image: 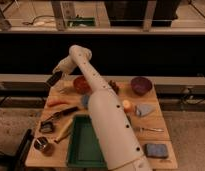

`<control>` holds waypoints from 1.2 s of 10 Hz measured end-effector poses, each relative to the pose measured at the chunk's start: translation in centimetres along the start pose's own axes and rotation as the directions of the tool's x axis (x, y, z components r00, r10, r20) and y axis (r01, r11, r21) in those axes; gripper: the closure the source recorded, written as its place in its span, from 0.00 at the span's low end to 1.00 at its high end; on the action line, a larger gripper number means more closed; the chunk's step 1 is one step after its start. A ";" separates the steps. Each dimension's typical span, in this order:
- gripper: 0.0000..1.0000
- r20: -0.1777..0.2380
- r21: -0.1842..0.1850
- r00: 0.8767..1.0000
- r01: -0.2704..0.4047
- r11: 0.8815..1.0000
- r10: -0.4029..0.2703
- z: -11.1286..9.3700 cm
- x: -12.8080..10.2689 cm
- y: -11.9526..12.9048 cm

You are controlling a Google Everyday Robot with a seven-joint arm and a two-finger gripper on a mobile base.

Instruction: Place eraser in paper cup

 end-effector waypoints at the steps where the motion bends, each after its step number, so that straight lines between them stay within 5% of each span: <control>1: 0.22 0.001 -0.002 1.000 0.002 1.000 -0.002 0.1 -0.1 0.0; 12: 0.20 -0.008 0.006 0.999 0.045 0.999 -0.045 -0.8 -0.6 -1.0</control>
